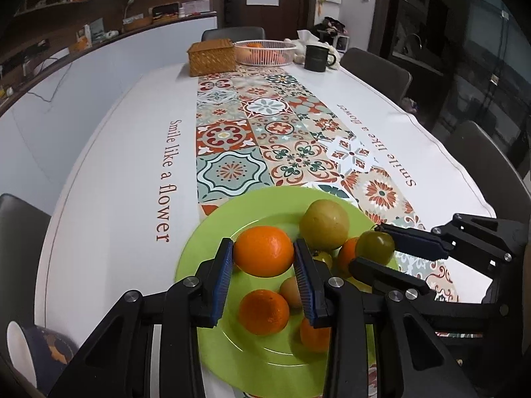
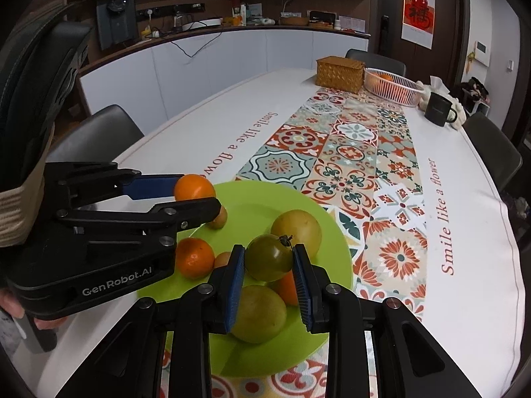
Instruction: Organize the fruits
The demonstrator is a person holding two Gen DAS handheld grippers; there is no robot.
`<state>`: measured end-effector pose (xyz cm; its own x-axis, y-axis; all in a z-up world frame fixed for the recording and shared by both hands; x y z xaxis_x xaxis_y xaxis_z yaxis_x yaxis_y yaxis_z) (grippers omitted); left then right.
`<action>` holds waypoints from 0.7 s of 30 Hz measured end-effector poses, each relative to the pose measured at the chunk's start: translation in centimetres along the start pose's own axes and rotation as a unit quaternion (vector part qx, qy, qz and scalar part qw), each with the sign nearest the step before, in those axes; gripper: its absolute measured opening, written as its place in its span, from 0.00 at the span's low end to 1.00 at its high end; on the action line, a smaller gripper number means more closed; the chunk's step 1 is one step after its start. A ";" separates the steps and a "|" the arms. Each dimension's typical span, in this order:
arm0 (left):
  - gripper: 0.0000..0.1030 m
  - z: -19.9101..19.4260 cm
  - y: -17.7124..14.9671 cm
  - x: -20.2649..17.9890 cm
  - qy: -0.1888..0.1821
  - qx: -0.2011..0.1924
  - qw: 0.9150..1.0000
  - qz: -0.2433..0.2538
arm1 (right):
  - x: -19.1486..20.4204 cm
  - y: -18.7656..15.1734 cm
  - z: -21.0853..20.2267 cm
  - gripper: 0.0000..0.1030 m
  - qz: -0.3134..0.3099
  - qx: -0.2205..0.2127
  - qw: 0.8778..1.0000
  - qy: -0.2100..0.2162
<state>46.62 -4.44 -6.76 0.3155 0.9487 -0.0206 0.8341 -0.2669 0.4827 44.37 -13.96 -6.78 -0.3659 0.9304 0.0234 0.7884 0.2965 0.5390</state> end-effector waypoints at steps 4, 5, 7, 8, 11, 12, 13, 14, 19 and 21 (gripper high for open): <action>0.52 -0.8 -0.8 0.6 0.027 -0.008 1.000 0.005 | -0.1 0.0 0.4 0.29 -0.001 0.000 1.000 -0.002; 0.53 -1.1 -1.2 1.0 0.037 -0.013 0.999 0.001 | -0.1 0.0 0.4 0.29 -0.002 -0.001 1.000 -0.003; 0.55 -1.7 -2.0 1.7 0.063 -0.013 0.998 -0.011 | 0.0 0.0 0.4 0.29 -0.003 -0.003 1.000 -0.003; 0.55 -1.9 -2.3 2.0 0.067 -0.014 0.998 -0.018 | 0.1 0.0 0.4 0.29 -0.003 -0.004 1.000 -0.001; 0.58 -2.6 -3.5 2.6 0.077 -0.015 0.996 -0.034 | 0.4 0.0 0.3 0.29 -0.006 -0.009 1.000 0.001; 0.58 -2.8 -3.8 2.6 0.082 -0.017 0.996 -0.036 | 0.6 0.0 0.3 0.29 -0.007 -0.010 1.000 0.003; 0.58 -3.1 -4.1 2.6 0.084 -0.021 0.996 -0.038 | 0.7 0.1 0.2 0.30 -0.008 -0.012 1.000 0.007; 0.59 -3.5 -4.5 2.6 0.082 -0.024 0.995 -0.042 | 0.8 0.1 0.1 0.38 -0.008 -0.013 1.000 0.008; 0.62 -5.2 -5.8 2.2 0.085 -0.037 0.994 -0.059 | 0.6 -0.3 -1.8 0.57 0.006 -0.038 0.999 -0.017; 0.65 -6.0 -6.3 1.8 0.083 -0.044 0.994 -0.059 | 0.3 -1.0 -2.9 0.59 0.016 -0.044 0.999 -0.024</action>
<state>39.22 -0.05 -4.58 0.1333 0.9892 0.0603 0.8151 -0.1440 0.5612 42.08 -14.54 -4.88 -0.3158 0.9488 0.0027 0.7518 0.2485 0.6108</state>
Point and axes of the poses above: each gripper's, at about its wrist camera, not at the fingertips, and z roughly the way its jaws point, x to its left, y to its top, the point moved 5 cm from there along z, roughly the way its jaws point, and after that the axes turned 11 degrees about x, right-handed, at the moved point
